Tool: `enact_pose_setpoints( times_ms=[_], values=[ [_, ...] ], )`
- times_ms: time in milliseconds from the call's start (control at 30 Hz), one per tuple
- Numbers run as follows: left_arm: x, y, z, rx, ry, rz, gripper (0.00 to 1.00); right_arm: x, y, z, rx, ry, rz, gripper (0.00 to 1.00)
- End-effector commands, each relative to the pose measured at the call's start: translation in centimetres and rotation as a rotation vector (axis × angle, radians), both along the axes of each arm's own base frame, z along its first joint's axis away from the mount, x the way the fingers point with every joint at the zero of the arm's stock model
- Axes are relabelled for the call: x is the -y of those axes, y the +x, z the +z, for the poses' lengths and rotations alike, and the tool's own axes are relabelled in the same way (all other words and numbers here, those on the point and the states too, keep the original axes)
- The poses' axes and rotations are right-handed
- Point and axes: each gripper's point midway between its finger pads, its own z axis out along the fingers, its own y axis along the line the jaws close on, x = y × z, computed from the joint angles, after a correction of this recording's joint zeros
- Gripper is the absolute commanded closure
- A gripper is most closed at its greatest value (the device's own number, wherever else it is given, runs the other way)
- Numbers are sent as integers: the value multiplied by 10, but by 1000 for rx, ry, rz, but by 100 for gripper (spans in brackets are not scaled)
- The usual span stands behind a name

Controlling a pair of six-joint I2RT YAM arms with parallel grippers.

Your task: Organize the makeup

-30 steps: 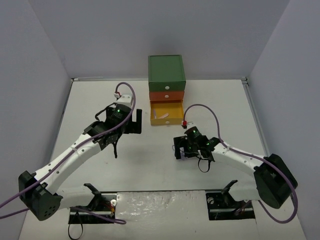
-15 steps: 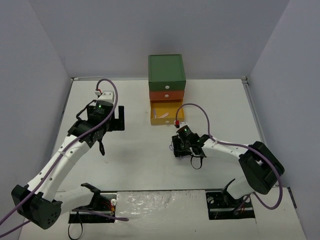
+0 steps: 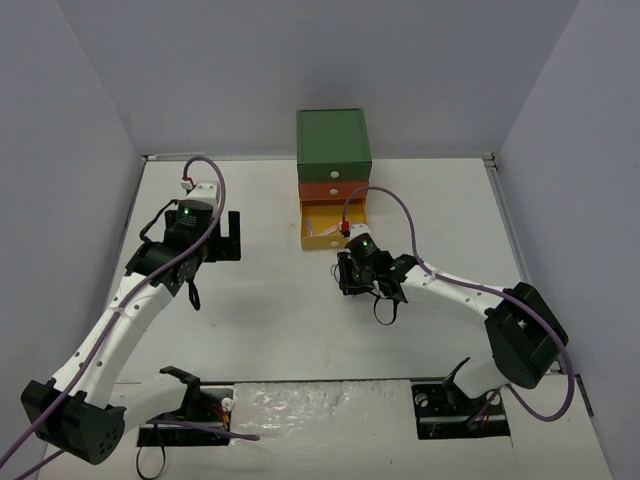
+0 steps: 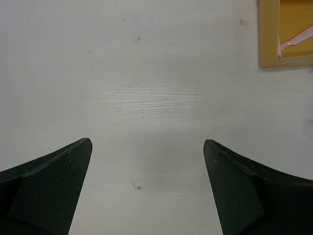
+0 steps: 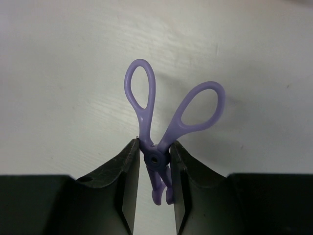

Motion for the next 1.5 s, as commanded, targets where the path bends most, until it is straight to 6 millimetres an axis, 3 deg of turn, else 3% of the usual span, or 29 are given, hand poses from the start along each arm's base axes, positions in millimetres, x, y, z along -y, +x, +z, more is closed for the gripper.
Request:
enact_pose_setpoints(
  times_ms=[0, 33, 100, 167, 300, 333, 500, 600, 667, 700, 800, 867, 1100, 1233, 1467],
  values=[
    [-2, 4, 18, 75, -24, -11, 3, -26, 50, 78, 209, 53, 11, 84],
    [-3, 4, 18, 77, -26, -9, 3, -30, 62, 89, 239, 49, 15, 84],
    [-3, 4, 18, 77, -30, -6, 3, -31, 70, 87, 243, 29, 13, 84],
    [-4, 2, 17, 81, -34, -5, 3, -37, 104, 111, 321, 1, 40, 85],
    [-8, 0, 14, 81, -25, 6, 3, -39, 153, 110, 375, -86, 127, 85],
    [-9, 0, 14, 82, -23, 11, 3, -40, 161, 102, 371, -110, 153, 85],
    [-11, -1, 14, 84, -19, 14, 3, -48, 197, 101, 445, -216, 287, 83],
    [-12, -1, 14, 84, -17, 16, 3, -47, 208, 99, 467, -262, 311, 71],
    [-12, -1, 14, 84, -18, 16, 3, -47, 214, 99, 478, -277, 323, 53],
    [-12, -1, 14, 85, -20, 17, 3, -47, 214, 100, 479, -278, 324, 52],
    [-13, -2, 14, 86, -18, 17, 3, -47, 212, 107, 489, -270, 330, 32],
    [-13, -2, 14, 85, -19, 16, 3, -46, 208, 119, 504, -253, 325, 25],
    [-12, -2, 12, 77, -25, 15, 3, -36, 185, 139, 498, -171, 235, 12],
    [-13, -1, 12, 79, -27, 19, 3, -24, 162, 130, 464, -99, 68, 1],
    [-13, 0, 10, 70, -35, 19, 3, -10, 135, 80, 378, 32, -174, 0]
  ],
)
